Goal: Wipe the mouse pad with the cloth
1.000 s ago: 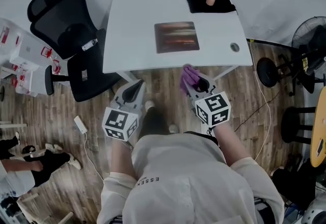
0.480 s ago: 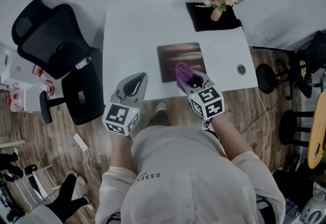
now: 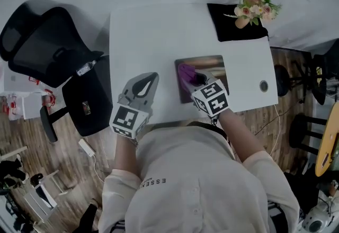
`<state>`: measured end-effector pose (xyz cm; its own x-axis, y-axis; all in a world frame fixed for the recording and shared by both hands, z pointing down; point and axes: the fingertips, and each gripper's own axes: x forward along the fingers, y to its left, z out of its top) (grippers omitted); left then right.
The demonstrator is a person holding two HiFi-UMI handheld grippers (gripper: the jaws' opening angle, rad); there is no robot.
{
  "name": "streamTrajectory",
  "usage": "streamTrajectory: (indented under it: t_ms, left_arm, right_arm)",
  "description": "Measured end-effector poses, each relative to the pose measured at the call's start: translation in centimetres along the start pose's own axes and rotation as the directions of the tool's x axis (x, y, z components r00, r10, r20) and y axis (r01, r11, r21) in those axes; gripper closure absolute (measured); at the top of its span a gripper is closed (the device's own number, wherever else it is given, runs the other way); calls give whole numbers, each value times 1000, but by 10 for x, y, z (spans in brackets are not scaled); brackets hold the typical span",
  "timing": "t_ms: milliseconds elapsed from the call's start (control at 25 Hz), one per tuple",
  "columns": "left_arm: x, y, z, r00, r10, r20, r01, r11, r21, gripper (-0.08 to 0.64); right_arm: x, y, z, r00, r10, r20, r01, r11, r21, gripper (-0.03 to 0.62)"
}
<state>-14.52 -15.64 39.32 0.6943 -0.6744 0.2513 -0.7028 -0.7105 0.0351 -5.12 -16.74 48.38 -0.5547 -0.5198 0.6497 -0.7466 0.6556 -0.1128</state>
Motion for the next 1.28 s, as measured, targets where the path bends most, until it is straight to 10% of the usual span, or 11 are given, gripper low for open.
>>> streamTrajectory:
  t_ms: [560,1280]
  left_arm:
    - [31,41,-38,994,41,-106,-48,997,-65,559]
    - [54,0,-44,977,100,-186,-117,989,-84,559]
  right_arm:
    - [89,-17,-34,960,152,-234,-141,988,60,497]
    - [74,-75,-59,951,221,-215,-180,964,195,497]
